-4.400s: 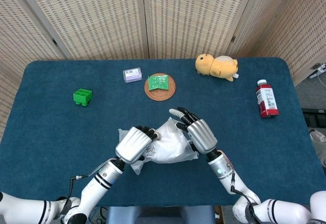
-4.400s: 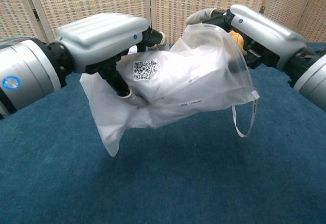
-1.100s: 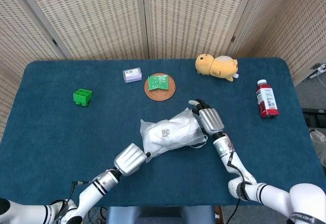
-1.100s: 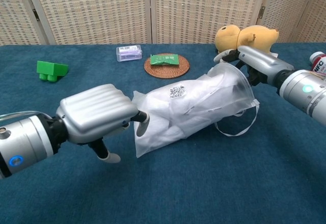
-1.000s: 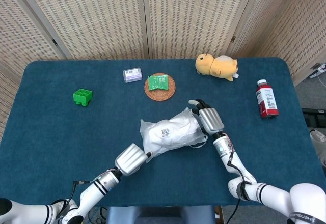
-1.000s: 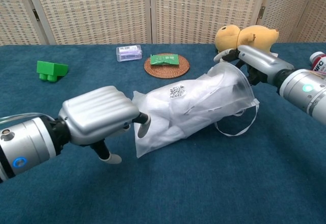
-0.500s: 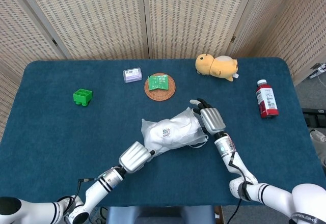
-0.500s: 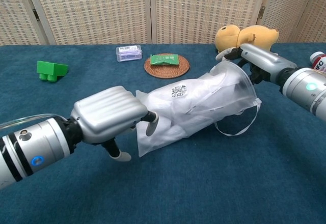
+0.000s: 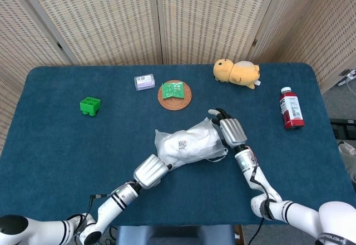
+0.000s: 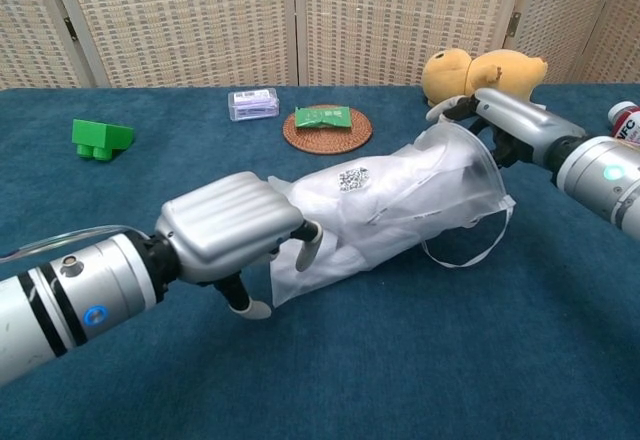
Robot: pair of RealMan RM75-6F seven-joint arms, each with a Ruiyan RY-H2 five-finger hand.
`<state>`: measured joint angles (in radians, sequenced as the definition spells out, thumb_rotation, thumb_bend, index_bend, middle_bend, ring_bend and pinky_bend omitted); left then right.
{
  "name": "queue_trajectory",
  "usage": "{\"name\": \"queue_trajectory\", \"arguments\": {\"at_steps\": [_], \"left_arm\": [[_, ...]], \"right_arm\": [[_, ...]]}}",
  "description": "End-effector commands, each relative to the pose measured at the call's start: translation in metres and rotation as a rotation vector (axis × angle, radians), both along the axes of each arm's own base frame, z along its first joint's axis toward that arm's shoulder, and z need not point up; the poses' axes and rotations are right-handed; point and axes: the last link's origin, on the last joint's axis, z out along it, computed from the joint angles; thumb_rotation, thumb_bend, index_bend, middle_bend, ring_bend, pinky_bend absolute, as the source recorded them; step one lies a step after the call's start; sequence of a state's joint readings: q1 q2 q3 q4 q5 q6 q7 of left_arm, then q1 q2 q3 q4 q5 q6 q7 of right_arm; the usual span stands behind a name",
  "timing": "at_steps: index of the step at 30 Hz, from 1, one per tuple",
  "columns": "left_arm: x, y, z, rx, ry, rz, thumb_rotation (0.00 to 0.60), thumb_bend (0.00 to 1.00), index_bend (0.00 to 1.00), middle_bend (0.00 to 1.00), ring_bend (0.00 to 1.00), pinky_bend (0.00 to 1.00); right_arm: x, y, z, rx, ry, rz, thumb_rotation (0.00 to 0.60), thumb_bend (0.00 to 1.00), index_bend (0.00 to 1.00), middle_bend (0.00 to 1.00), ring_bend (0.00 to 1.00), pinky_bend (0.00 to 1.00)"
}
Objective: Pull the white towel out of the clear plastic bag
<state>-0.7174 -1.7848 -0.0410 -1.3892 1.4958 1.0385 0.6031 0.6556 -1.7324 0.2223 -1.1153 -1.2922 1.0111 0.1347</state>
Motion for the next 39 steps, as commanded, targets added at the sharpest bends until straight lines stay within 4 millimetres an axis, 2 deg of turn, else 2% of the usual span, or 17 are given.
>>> {"name": "queue_trajectory", "arguments": {"at_steps": [1,5,22,39], "left_arm": [[0.0004,0.0005,-0.0009,0.001,0.001,0.003,0.600,0.03,0.49,1.00,0.89,0.97],[0.0007,0.0014,-0.0026,0.001,0.004,0.009,0.600,0.05,0.49,1.00,0.89,0.97],[-0.0012,0.0026,-0.0075,0.003,0.029,0.040,0.600,0.28,0.50,1.00,0.89,0.97],[-0.0031,0.0029,-0.0050,-0.017,0.062,0.060,0.600,0.28,0.42,1.00,0.88,0.97]], "right_arm": [[-0.0006,0.0002,-0.0004,0.001,0.001,-0.001,0.600,0.60,0.75,0.18,0.07,0.26],[-0.0009,0.0004,-0.0009,0.003,0.001,-0.001,0.600,0.60,0.75,0.18,0.07,0.26],[-0.0019,0.0017,-0.0019,0.007,0.000,-0.004,0.600,0.60,0.75,0.18,0.07,0.26],[-0.0009,0.0020,-0.0025,0.010,-0.005,-0.003,0.600,0.60,0.75,0.19,0.07,0.26]]}}
